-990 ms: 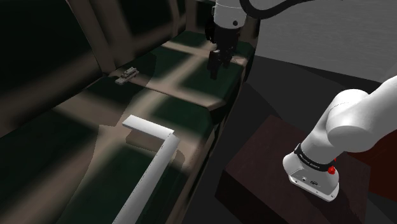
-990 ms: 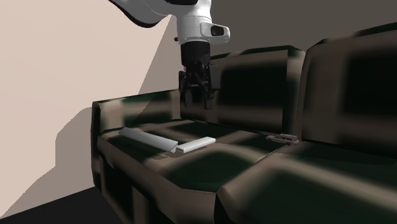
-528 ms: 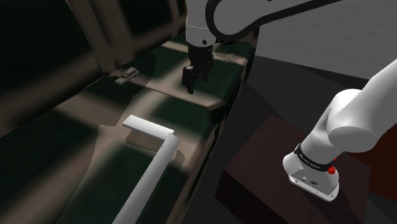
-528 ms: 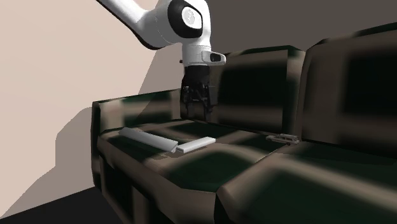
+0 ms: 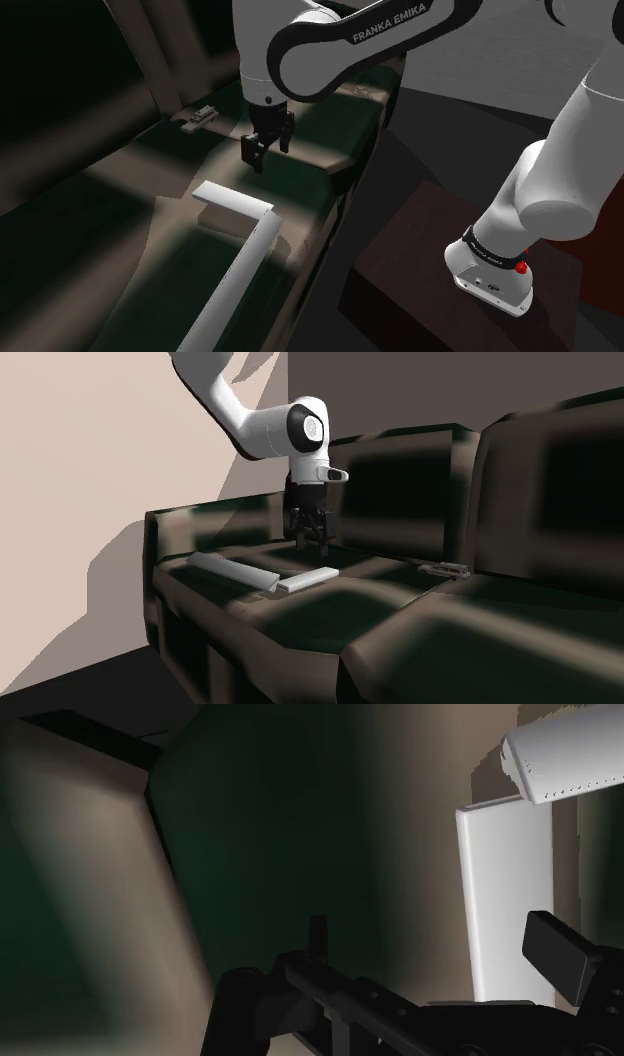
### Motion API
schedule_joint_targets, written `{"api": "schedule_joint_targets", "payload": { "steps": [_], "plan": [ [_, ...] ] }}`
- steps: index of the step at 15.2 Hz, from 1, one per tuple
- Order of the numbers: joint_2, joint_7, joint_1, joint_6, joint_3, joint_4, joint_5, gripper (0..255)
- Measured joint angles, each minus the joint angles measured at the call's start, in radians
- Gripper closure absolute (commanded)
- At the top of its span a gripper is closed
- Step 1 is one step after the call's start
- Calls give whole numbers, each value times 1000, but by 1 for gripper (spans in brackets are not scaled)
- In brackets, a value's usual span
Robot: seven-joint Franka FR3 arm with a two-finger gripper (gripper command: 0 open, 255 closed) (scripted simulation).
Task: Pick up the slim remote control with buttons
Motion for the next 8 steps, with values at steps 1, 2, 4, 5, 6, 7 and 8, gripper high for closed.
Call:
{"api": "schedule_joint_targets", "payload": {
  "steps": [1, 2, 4, 5, 6, 7, 8],
  "plan": [
    [32, 16, 8, 5, 4, 23, -13, 0],
    [61, 30, 16, 15, 7, 38, -24, 0],
    [131, 64, 38, 21, 12, 95, -52, 0],
    [172, 84, 53, 17, 14, 134, -69, 0],
    [222, 103, 70, 18, 13, 180, -88, 0],
    [258, 119, 85, 12, 14, 216, -101, 0],
    [301, 134, 102, 6, 12, 263, -117, 0]
  ]
}}
